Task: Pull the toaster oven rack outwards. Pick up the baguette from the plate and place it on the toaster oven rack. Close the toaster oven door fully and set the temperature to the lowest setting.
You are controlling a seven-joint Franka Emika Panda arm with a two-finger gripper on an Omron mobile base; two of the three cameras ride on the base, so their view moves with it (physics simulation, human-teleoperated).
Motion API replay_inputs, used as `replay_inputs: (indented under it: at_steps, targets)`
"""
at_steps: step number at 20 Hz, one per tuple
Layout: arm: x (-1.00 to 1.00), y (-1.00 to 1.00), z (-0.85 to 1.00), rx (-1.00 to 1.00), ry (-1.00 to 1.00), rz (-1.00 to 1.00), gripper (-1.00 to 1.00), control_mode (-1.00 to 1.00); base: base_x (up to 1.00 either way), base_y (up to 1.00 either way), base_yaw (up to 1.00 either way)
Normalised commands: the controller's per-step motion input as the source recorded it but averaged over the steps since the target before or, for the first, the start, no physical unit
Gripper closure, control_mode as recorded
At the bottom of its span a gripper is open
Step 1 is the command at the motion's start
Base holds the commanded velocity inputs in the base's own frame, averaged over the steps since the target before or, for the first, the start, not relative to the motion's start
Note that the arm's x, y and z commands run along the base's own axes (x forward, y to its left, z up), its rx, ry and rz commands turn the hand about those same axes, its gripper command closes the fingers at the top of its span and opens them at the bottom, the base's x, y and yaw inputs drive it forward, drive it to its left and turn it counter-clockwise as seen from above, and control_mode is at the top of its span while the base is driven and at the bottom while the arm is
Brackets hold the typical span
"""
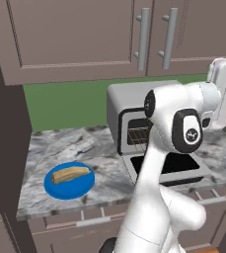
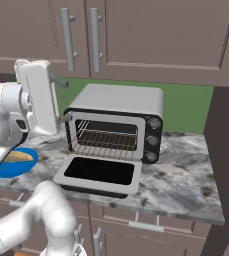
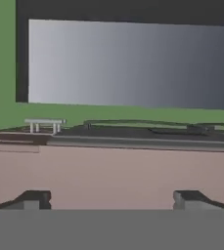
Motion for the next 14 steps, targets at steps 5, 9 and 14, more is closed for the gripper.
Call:
replay_inputs:
  at_steps: [5,9,14]
  targets:
    - [-0.69,0.04,0.38,0.86,-0.44,-0.33,-1.0,-1.0,0.0,0.0,0.0]
    - [-0.84,-0.21,0.0,0.99,-0.35,-0.16,-1.0,-1.0,0.0,0.0,0.0]
    - [0.14,0.01,-0.35,0.56,-0.11,-0.1,-1.0,-1.0,0.0,0.0,0.0]
